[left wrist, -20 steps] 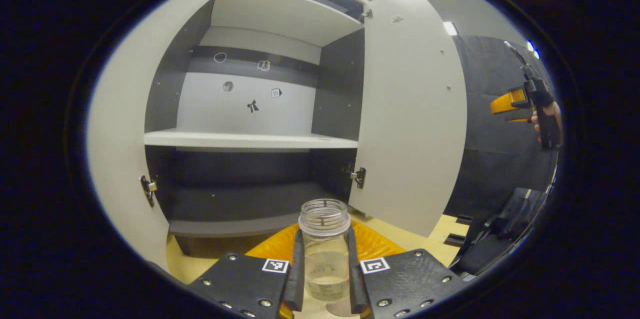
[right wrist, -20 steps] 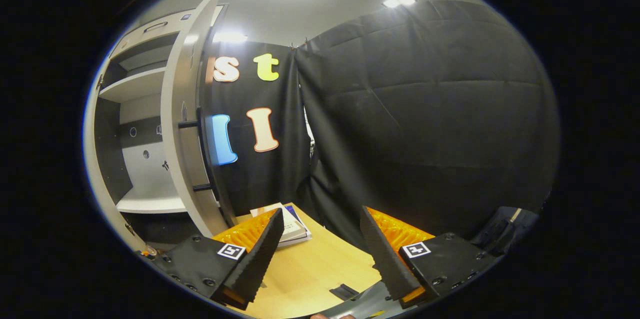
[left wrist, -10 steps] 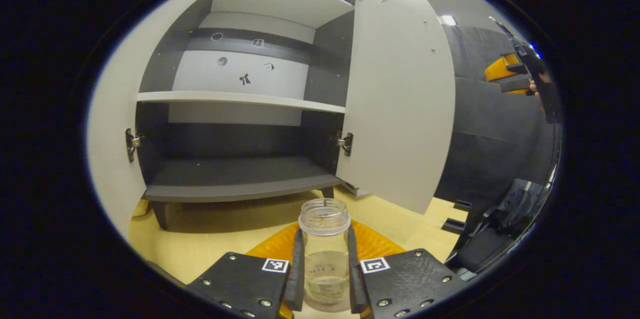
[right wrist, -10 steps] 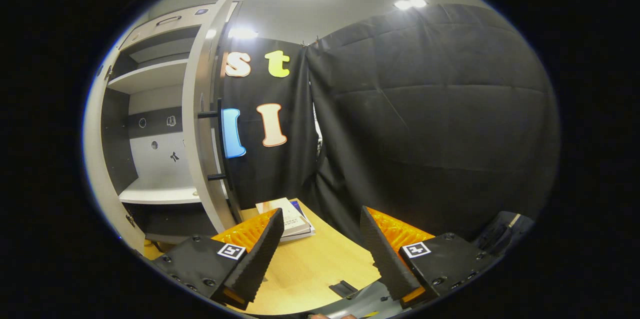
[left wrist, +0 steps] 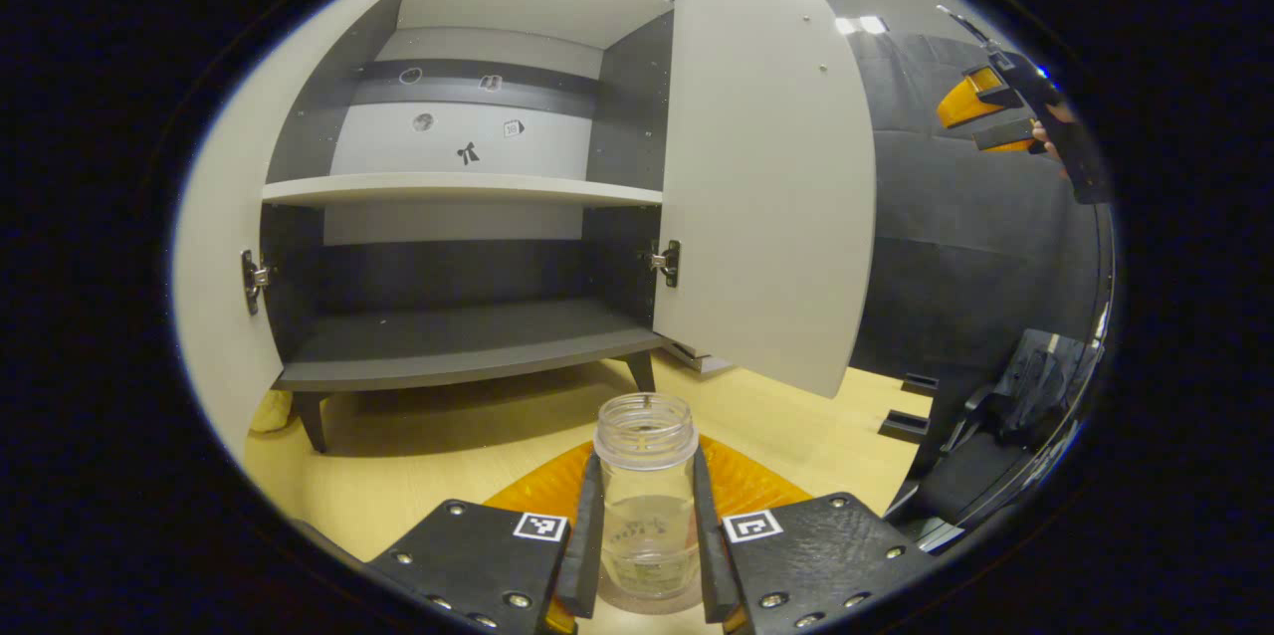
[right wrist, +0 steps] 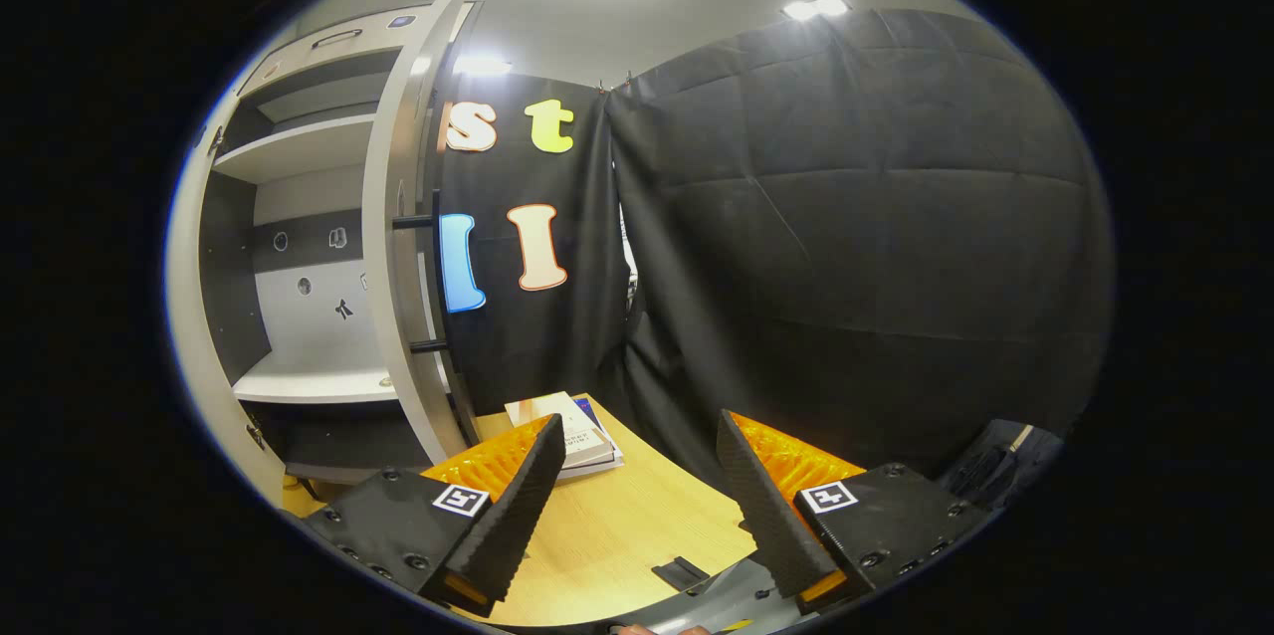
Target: Grasp the bottle in the cabinet with the left hand and place it on the coaster, then close the right door with the right hand and the left door with the left hand.
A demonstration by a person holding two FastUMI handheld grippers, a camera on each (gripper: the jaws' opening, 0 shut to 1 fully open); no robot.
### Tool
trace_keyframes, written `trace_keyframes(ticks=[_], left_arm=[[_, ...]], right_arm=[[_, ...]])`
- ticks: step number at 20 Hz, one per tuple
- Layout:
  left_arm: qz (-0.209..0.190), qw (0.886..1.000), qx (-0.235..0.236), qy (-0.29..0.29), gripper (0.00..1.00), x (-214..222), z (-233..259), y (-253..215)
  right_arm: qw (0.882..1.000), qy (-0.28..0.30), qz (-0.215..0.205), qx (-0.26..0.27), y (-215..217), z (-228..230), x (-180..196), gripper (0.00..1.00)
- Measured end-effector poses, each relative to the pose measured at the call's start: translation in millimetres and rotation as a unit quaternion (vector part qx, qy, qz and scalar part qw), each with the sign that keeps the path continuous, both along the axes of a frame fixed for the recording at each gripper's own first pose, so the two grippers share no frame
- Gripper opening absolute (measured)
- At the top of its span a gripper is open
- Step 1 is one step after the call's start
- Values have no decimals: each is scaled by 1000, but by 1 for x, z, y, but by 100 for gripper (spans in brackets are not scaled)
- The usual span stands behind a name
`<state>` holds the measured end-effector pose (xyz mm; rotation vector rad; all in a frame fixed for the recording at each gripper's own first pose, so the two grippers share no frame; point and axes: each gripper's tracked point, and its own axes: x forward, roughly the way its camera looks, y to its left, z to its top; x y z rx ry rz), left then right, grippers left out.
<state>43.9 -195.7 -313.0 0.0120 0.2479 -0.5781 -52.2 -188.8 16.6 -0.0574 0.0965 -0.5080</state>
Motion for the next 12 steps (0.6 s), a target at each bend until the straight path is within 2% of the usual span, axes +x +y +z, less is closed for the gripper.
trace_keyframes(ticks=[4,5,6,9,10,11,12], left_arm=[[-5,1000,7,11,45,-7,0,2],[-12,1000,8,11,53,-10,2,-1],[-16,1000,10,8,56,-10,5,-3],[-22,999,25,8,97,-14,12,-4],[-26,999,26,17,100,-24,14,-2],[-24,999,26,24,97,-29,21,1],[-18,999,24,24,100,-34,32,6]], right_arm=[[1000,-3,-4,4,4,2,0,98],[1000,-6,-3,3,6,5,-1,98],[1000,-8,-4,1,7,7,-2,98],[1000,-18,-6,-9,1,12,-2,98],[1000,-21,-5,-16,-4,18,3,98],[999,-24,-2,-23,-8,23,11,98],[999,-28,1,-28,-13,29,21,98]])
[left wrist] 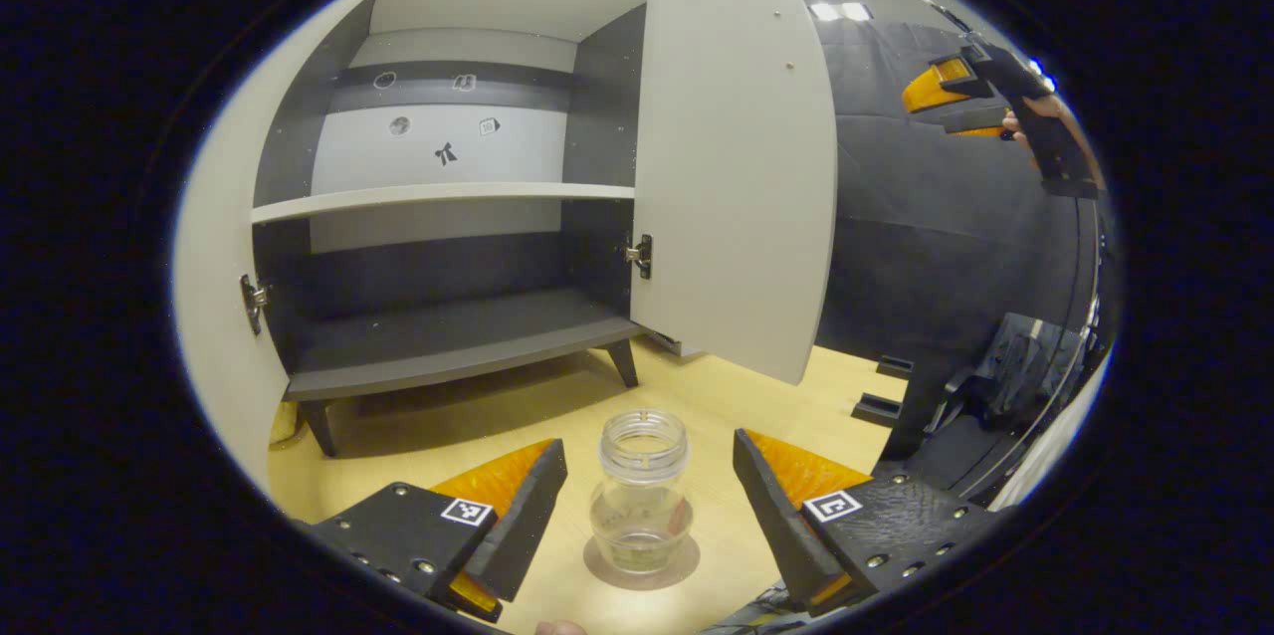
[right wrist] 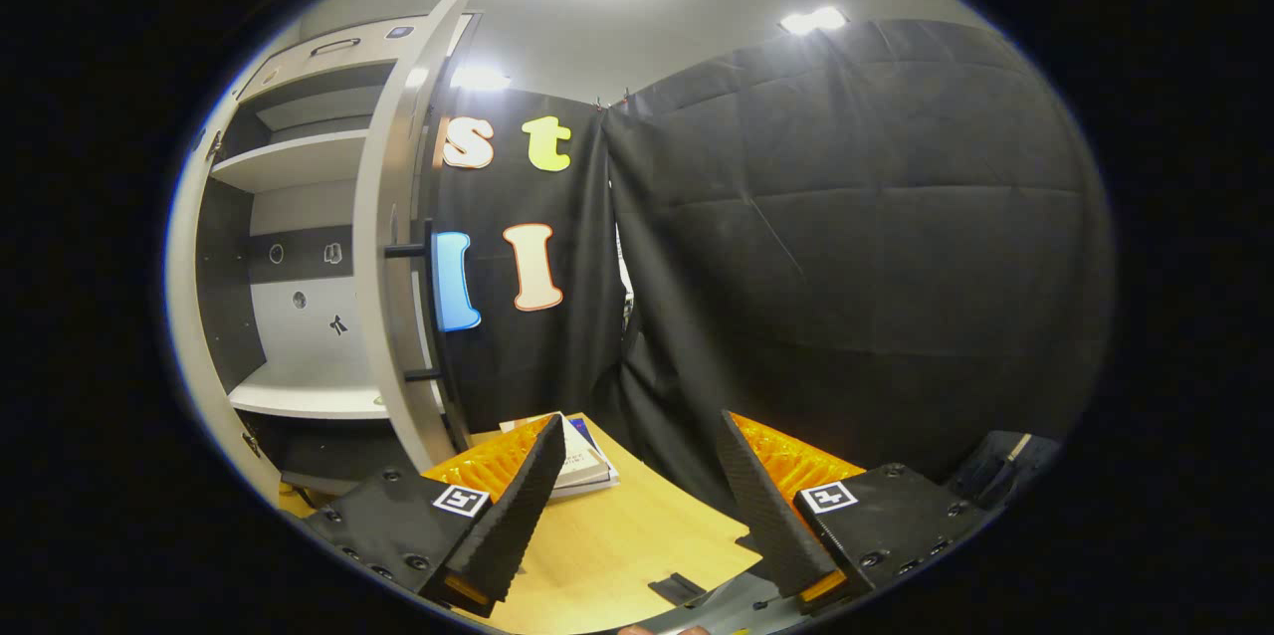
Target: Grasp the bottle in the cabinet with the left hand and place it on the coaster, then close the right door with the right hand and the left door with the left hand.
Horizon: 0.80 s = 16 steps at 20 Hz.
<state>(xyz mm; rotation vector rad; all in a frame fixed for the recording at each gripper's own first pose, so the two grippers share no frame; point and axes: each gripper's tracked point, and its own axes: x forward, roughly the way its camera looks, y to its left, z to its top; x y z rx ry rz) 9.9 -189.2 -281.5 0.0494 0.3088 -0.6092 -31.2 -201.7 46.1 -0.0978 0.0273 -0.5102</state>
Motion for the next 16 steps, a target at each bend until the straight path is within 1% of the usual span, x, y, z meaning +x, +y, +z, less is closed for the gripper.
trace_keyframes(ticks=[1,2,3,4,6,7,8,9,10,11,12,13,16], left_arm=[[12,1000,-4,-3,97,-3,13,7],[26,1000,-8,-4,97,-9,26,15],[45,999,-12,-5,100,-12,39,24],[69,998,-13,-5,100,-15,52,35],[124,992,-14,-13,100,-14,82,58],[153,988,-16,-22,100,-13,100,69],[179,983,-18,-29,100,-12,119,79],[206,978,-15,-36,100,-10,137,88],[236,971,-10,-47,100,-9,153,101],[263,963,-7,-60,94,-7,170,108],[284,956,-5,-70,89,-7,188,115],[300,951,-3,-76,100,-8,201,120],[348,935,11,-66,100,-7,227,134]], right_arm=[[1000,-9,5,-4,-5,6,9,98],[1000,-20,12,-4,-8,13,18,98],[999,-28,17,-3,-11,19,29,98],[999,-31,24,3,-14,21,38,92],[998,-34,44,9,-18,23,55,92],[998,-36,51,5,-24,27,63,98],[998,-37,59,1,-29,31,72,98],[997,-38,68,1,-33,34,82,92],[996,-39,79,4,-36,38,92,92],[995,-41,92,8,-39,41,104,92],[994,-41,101,10,-40,44,113,98],[993,-42,112,12,-42,46,120,98],[989,-42,143,11,-40,52,141,98]])
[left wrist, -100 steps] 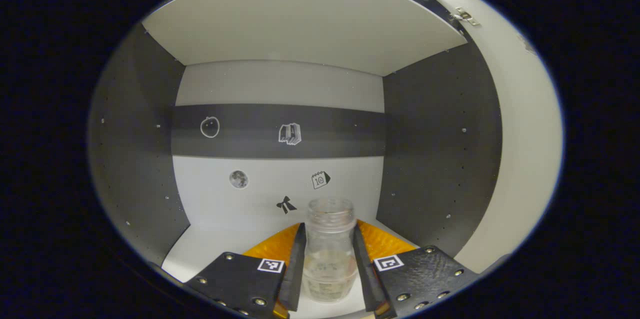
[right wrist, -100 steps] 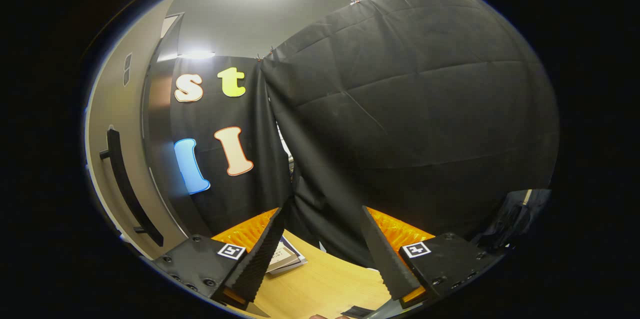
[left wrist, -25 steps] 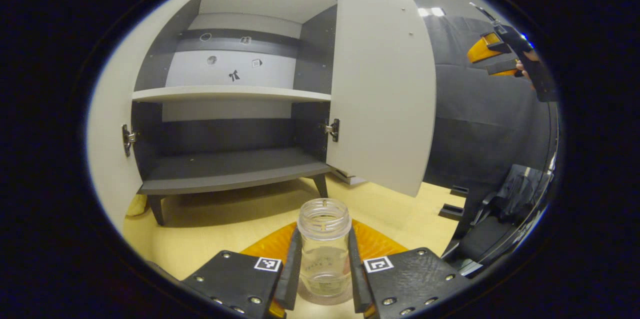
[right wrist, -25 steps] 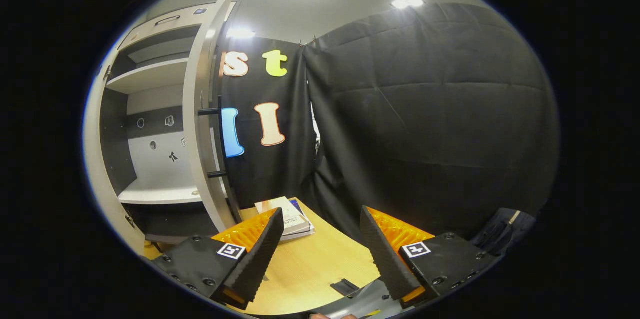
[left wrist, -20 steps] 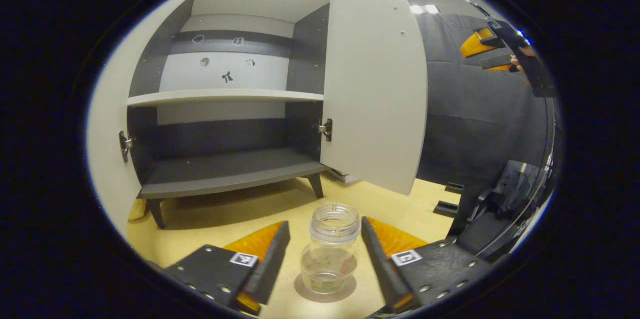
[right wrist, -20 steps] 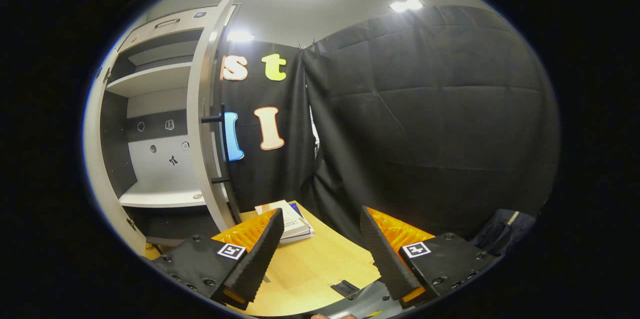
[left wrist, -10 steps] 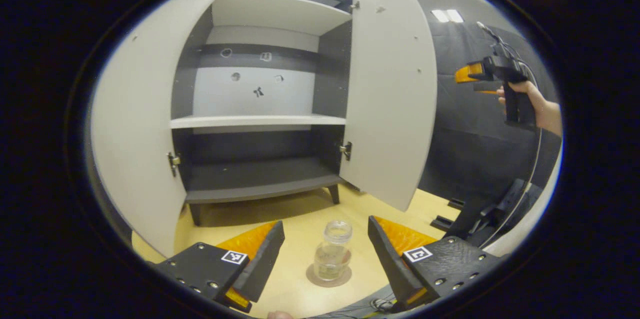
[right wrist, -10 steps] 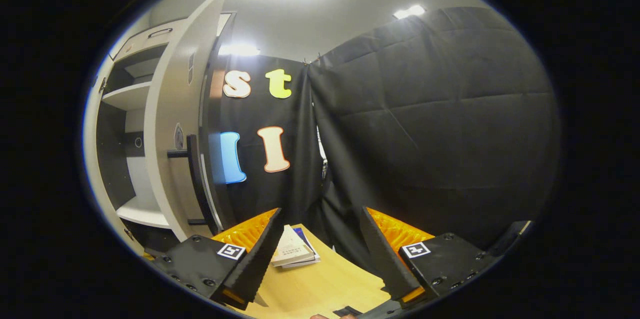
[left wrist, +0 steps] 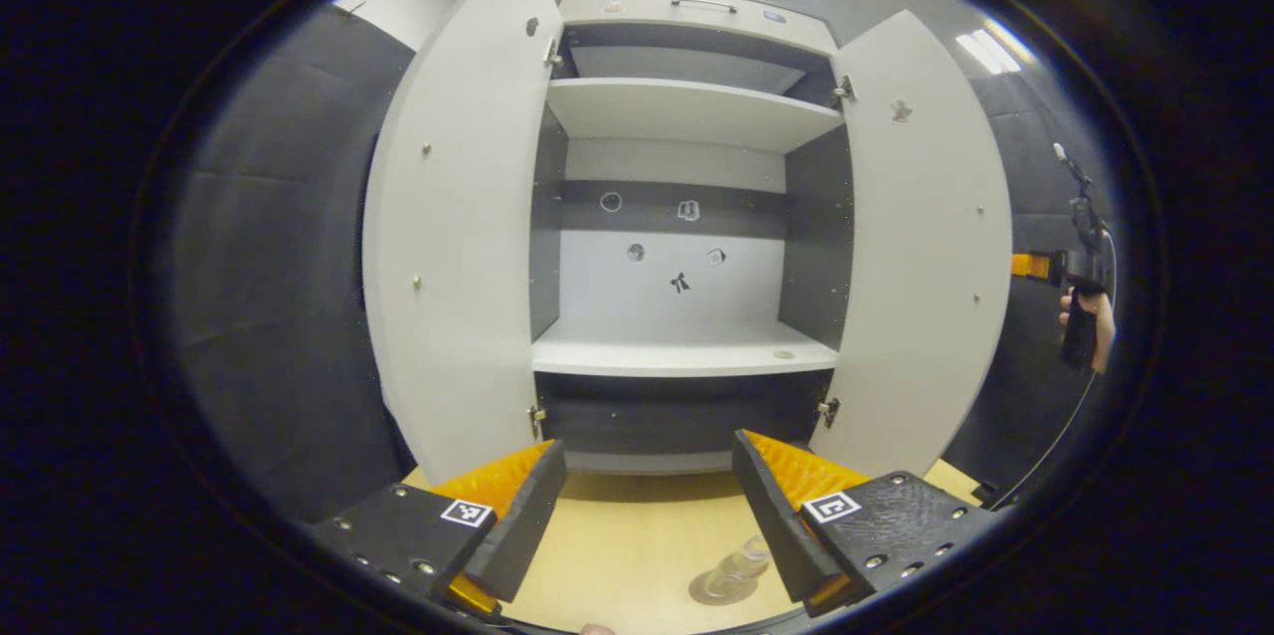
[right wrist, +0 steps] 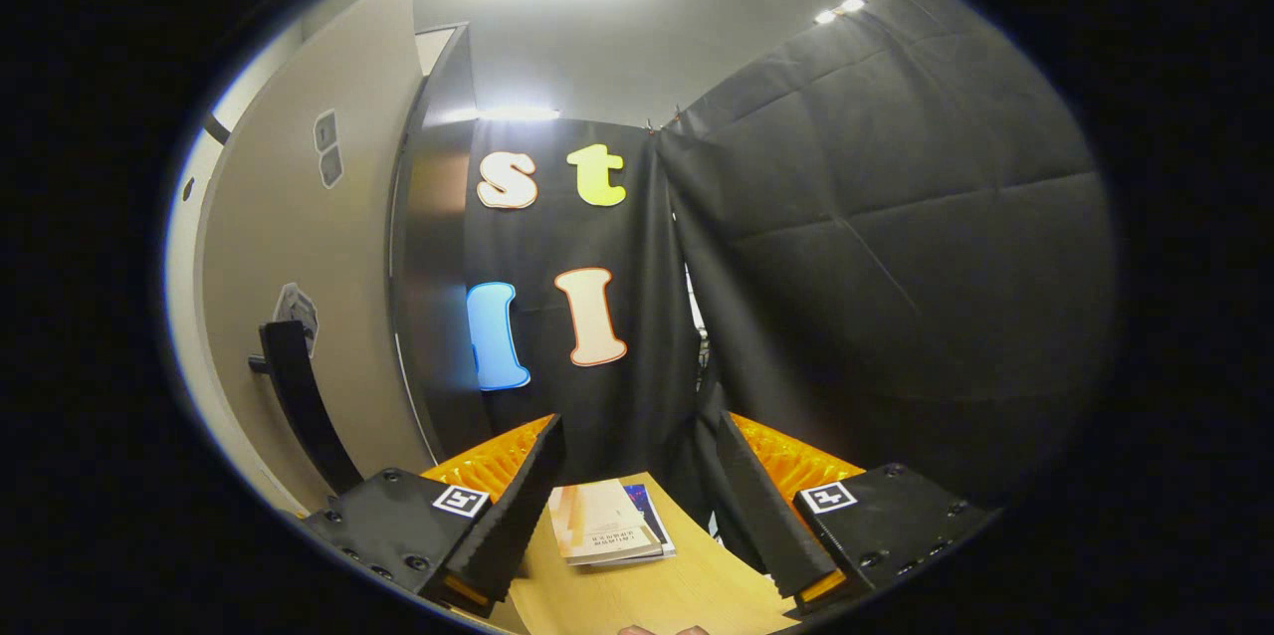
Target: Grasp the bottle in the cabinet with the left hand and place it on the coaster, then close the right door with the right hand and the left door with the left hand.
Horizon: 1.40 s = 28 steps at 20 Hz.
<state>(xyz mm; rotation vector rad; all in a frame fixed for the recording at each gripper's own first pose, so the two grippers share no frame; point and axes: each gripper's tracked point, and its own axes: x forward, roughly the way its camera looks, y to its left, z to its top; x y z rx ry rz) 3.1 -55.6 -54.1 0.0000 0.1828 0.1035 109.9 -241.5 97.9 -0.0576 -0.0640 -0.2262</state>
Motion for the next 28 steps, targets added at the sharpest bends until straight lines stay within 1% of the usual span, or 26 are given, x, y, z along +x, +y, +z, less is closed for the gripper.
trace_keyframes(ticks=[3,4,5,8,10,12,13,14,15,16,17,18,19,20,22,24,25,28], left_arm=[[35,999,-5,-3,100,1,24,3],[46,999,-7,-7,97,2,34,5],[58,998,-9,-11,100,4,43,7],[91,996,-13,-14,100,2,59,16],[94,995,-30,-17,100,4,67,19],[75,996,-48,-26,100,8,76,18],[73,996,-44,-32,100,10,81,22],[73,996,-33,-36,96,10,84,28],[72,996,-21,-38,96,12,87,34],[68,997,-13,-38,97,13,87,37],[59,997,-11,-39,100,15,86,39],[47,998,-12,-40,100,18,85,39],[39,998,-15,-43,94,19,84,41],[34,998,-21,-43,97,20,81,43],[22,998,-40,-37,96,23,74,47],[11,998,-55,-38,100,24,70,51],[7,997,-60,-39,97,24,69,53],[-2,997,-62,-40,97,20,66,61]], right_arm=[[999,9,41,-1,10,2,13,98],[998,13,56,-1,14,1,16,98],[997,17,72,0,18,2,20,98],[993,31,118,5,35,3,25,98],[990,39,134,3,43,3,25,98],[989,45,143,2,53,3,22,98],[988,47,146,2,58,3,20,98],[988,52,148,6,65,3,18,98],[988,59,144,10,68,-2,15,98],[989,64,133,16,67,-4,10,98],[990,64,127,21,68,-2,6,97],[990,62,122,26,71,-1,4,97],[991,61,116,30,72,1,2,97],[992,61,110,32,74,0,-1,98],[993,58,98,34,78,1,-5,97],[995,57,79,36,76,1,-8,97],[995,58,76,39,78,0,-9,98],[996,49,66,33,85,2,-13,98]])
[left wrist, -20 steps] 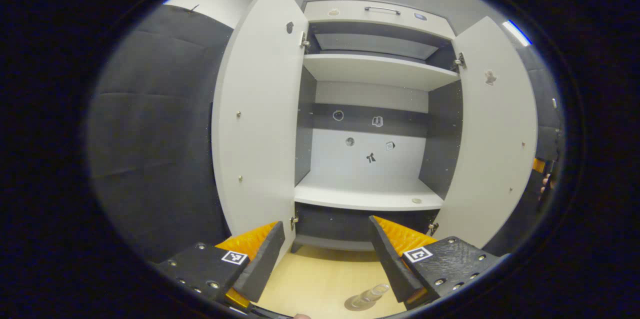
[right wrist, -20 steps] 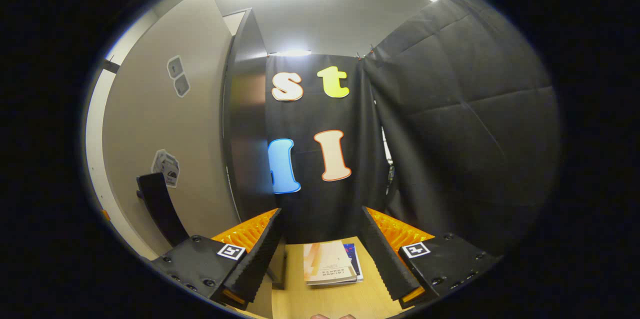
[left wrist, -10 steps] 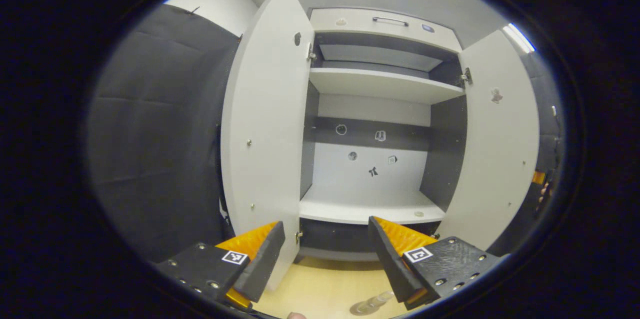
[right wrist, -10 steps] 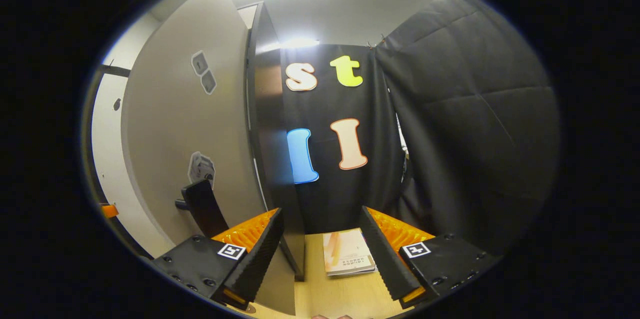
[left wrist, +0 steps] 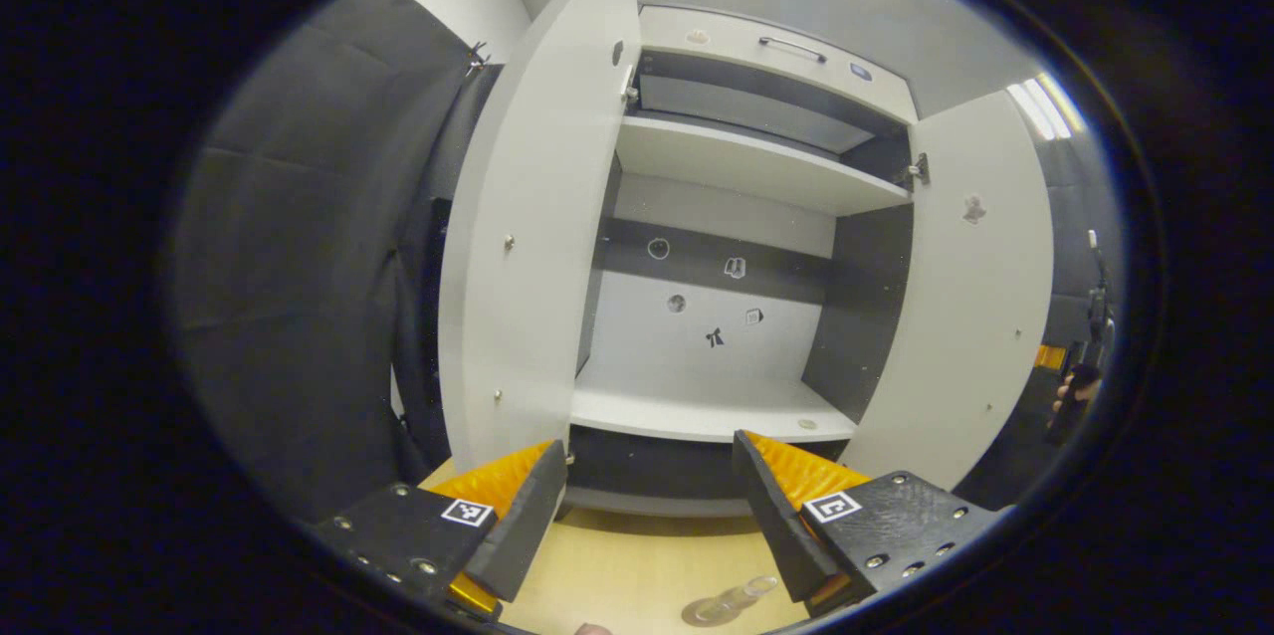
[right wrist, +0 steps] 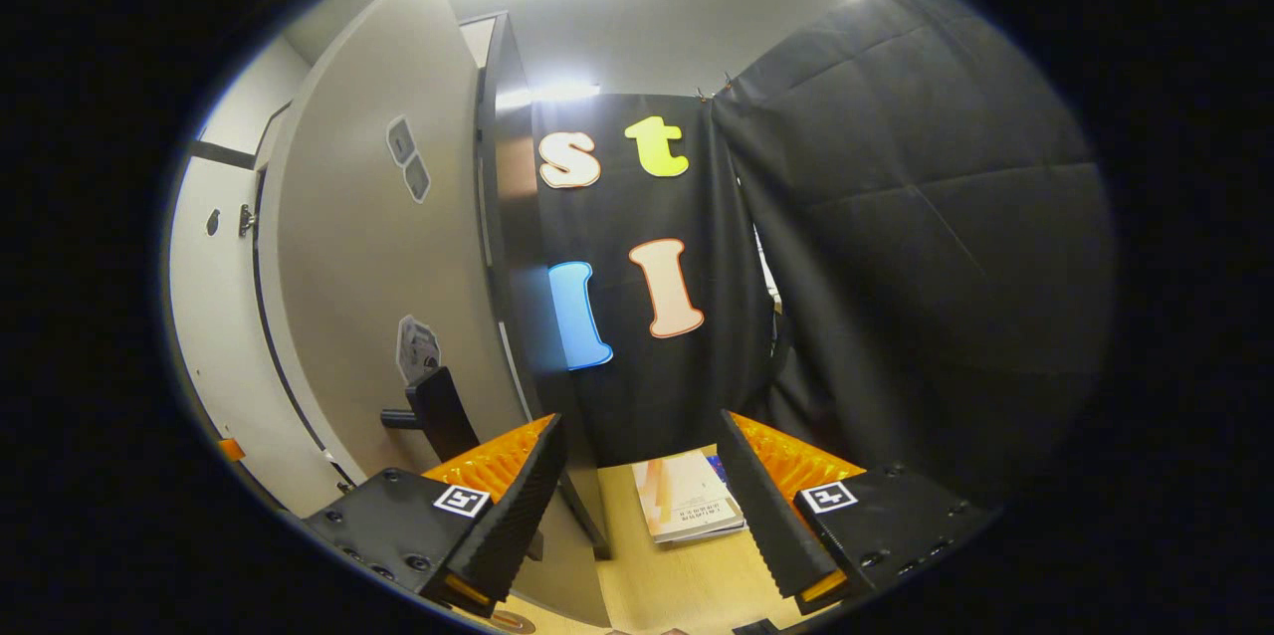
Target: Grasp the bottle in the cabinet with the left hand and place it on the coaster, then close the right door with the right hand and the left door with the left hand.
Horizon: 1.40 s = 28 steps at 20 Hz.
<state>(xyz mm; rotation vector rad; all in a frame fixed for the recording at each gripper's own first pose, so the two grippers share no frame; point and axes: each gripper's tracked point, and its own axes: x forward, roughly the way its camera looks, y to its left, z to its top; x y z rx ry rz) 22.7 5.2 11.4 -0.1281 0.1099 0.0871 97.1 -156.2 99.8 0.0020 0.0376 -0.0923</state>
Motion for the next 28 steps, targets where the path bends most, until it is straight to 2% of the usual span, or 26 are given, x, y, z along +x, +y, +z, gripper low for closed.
trace_keyframes(ticks=[3,4,5,6,8,9,10,11,15,17,18,21,24,28], left_arm=[[-5,1000,-1,1,96,-5,-4,6],[-8,1000,-3,1,88,-6,-4,7],[-12,1000,-5,0,88,-6,-4,7],[-16,1000,-5,-1,97,-7,-5,8],[-21,1000,-2,-3,97,-9,-5,11],[-24,1000,-1,-4,88,-11,-5,11],[-26,1000,0,-4,89,-12,-5,13],[-28,1000,0,-5,97,-13,-6,14],[-29,1000,5,-9,97,-20,-4,23],[-22,1000,7,-13,97,-24,-3,33],[-19,1000,4,-14,100,-26,-2,37],[-15,1000,-4,-13,96,-36,-5,49],[7,1000,-3,-10,97,-49,-9,70],[39,999,2,-11,97,-70,-14,104]], right_arm=[[1000,-4,-4,-18,11,0,-4,97],[1000,-4,-4,-21,16,0,-5,97],[1000,-5,-3,-22,22,0,-6,97],[1000,-5,0,-21,28,-1,-6,97],[1000,-3,8,-19,41,-4,-6,97],[1000,-2,13,-18,48,-5,-7,97],[1000,-2,17,-17,55,-6,-7,97],[1000,-1,22,-16,63,-6,-6,97],[999,9,41,0,94,-15,-1,97],[999,8,47,4,109,-16,2,97],[999,7,50,4,119,-17,4,97],[997,12,73,7,150,-22,14,98],[995,33,93,14,178,-31,22,98],[994,28,102,-2,195,-31,19,98]])
